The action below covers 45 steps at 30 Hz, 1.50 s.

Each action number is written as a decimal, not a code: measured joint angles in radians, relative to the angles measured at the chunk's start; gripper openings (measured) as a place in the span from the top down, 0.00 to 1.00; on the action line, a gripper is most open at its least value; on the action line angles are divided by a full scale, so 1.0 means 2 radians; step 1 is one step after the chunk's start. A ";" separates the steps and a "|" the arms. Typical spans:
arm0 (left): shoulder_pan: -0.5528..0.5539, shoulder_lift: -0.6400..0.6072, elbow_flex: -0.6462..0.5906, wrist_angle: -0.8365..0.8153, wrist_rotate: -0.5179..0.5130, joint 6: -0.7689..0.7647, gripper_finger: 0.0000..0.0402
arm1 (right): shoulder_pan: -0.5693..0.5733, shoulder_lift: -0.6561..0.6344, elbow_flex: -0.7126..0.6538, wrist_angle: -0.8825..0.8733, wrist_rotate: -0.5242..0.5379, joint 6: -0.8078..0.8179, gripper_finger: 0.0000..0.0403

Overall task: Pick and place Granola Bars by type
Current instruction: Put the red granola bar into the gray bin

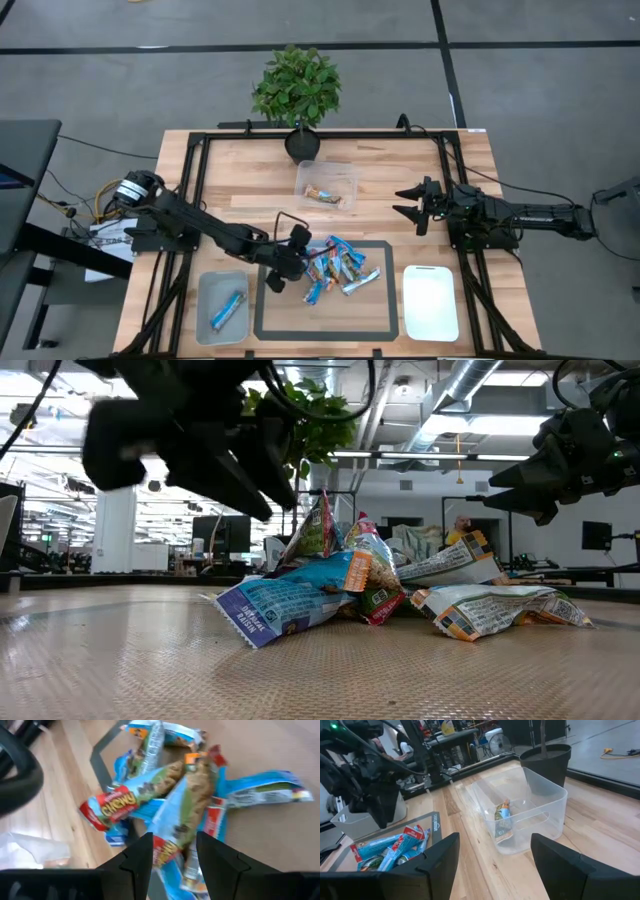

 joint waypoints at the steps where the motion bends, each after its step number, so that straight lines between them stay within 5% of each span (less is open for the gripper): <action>1: 0.002 0.002 0.000 -0.002 -0.001 0.005 0.64 | 0.000 0.000 0.000 0.000 0.000 0.000 0.41; 14: 0.010 0.041 0.021 0.024 -0.036 0.048 0.62 | 0.000 0.000 0.000 0.001 0.002 0.000 0.41; 28: 0.010 0.043 0.029 0.014 0.010 0.046 0.51 | 0.000 0.000 0.000 0.000 0.001 0.000 0.41; 45: 0.011 0.076 0.028 0.045 0.023 0.072 0.51 | 0.000 0.000 0.000 0.000 0.000 0.000 0.41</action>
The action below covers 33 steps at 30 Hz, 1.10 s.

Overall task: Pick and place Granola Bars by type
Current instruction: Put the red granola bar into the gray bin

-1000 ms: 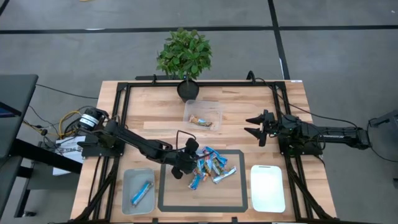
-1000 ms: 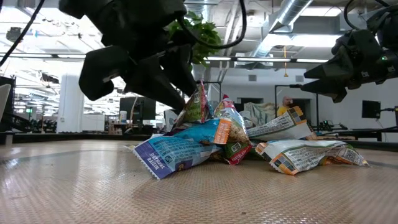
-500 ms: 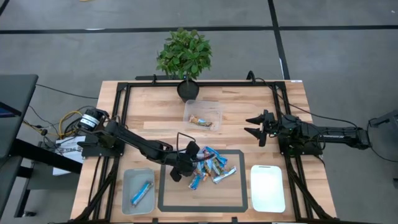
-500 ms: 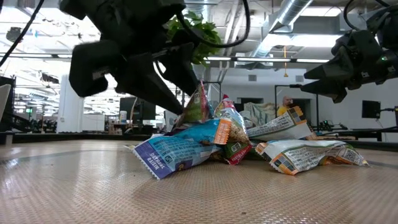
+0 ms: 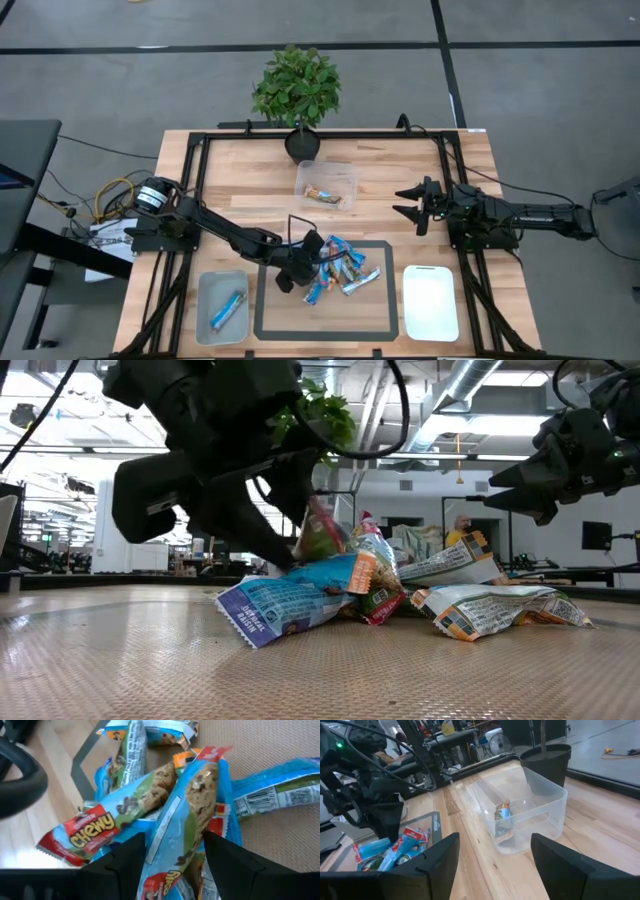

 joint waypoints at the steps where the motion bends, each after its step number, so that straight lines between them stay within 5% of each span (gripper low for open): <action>1: 0.000 0.000 0.000 0.004 0.003 0.000 0.52 | 0.000 0.000 0.000 0.000 0.000 0.000 0.41; 17: -0.002 0.000 0.000 0.008 0.002 -0.006 0.92 | 0.000 0.000 0.000 0.000 0.000 0.000 0.41; 26: -0.014 -0.019 0.026 -0.029 -0.014 -0.083 0.90 | 0.000 0.000 0.000 0.000 0.002 0.000 0.41; 33: -0.021 -0.056 0.110 -0.202 -0.016 -0.214 0.90 | 0.000 0.000 0.000 0.000 0.002 0.000 0.41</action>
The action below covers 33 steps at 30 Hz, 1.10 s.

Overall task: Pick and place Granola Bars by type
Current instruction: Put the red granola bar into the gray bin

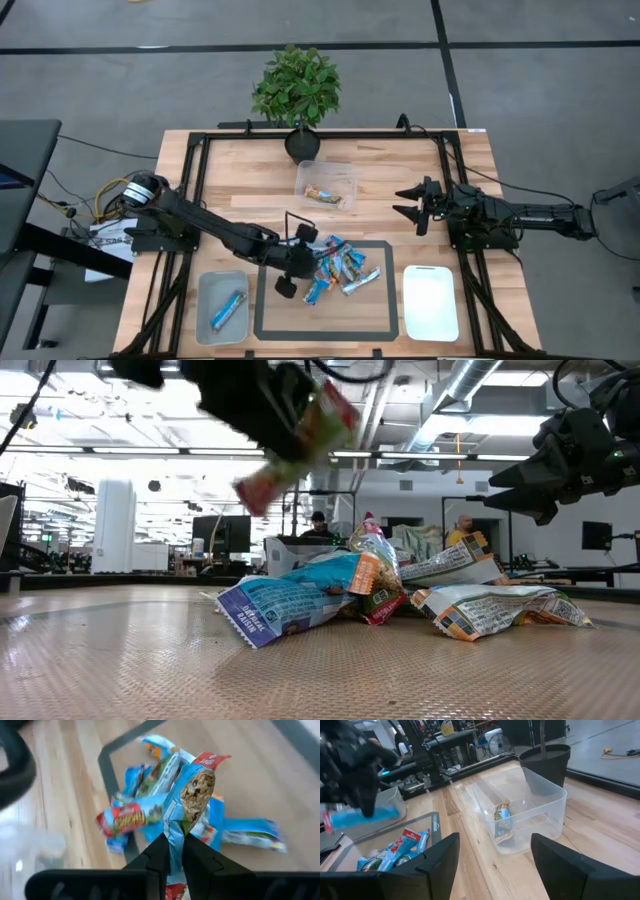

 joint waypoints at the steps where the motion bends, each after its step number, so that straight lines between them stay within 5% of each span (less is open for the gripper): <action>1: -0.004 -0.002 0.015 -0.032 0.002 -0.022 0.90 | 0.000 0.000 0.000 0.000 0.000 0.000 0.41; 9: -0.049 -0.006 0.101 -0.277 0.062 -0.249 0.91 | 0.000 0.000 0.000 0.000 0.000 0.000 0.41; 19: -0.106 -0.006 0.105 -0.390 0.232 -0.471 0.91 | 0.000 0.000 0.000 0.000 -0.002 0.000 0.41; 27: -0.146 -0.006 0.097 -0.521 0.218 -0.573 0.91 | 0.000 0.000 0.000 0.000 -0.002 0.000 0.41; 33: -0.152 -0.008 0.076 -0.468 0.206 -0.590 0.91 | 0.000 0.000 0.000 0.000 -0.002 0.000 0.41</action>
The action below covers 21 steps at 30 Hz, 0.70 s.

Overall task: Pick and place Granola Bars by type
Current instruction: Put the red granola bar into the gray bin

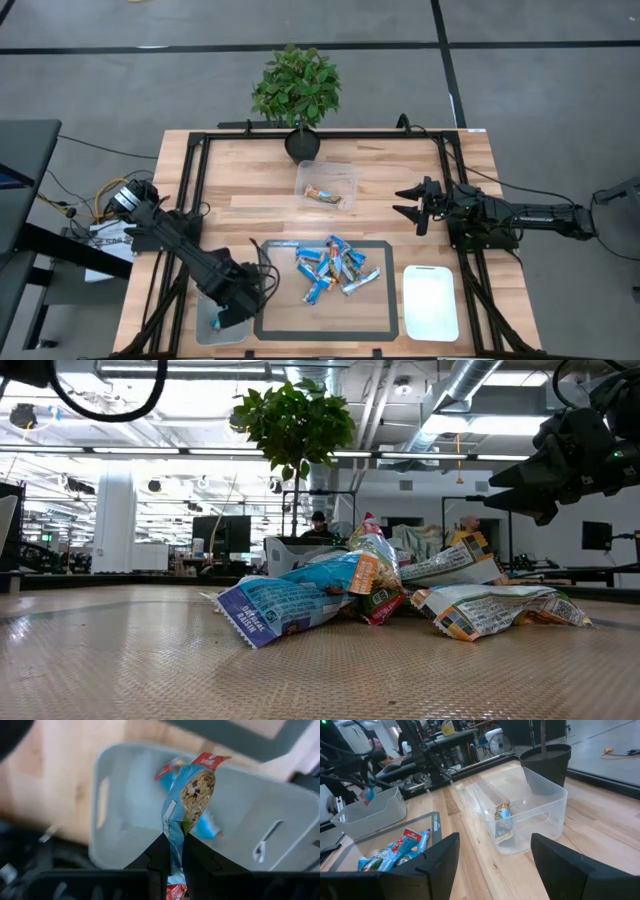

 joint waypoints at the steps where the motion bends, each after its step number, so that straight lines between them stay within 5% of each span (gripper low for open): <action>1: 0.000 -0.001 -0.006 0.011 0.002 0.000 0.91 | 0.000 0.000 0.000 0.000 0.000 0.000 0.41; 9: 0.002 -0.022 -0.037 0.021 0.014 -0.024 0.88 | 0.000 0.000 0.000 0.000 0.000 0.000 0.41; 21: 0.006 -0.032 -0.058 0.046 0.019 -0.025 0.56 | 0.000 0.000 0.000 0.000 0.002 0.000 0.41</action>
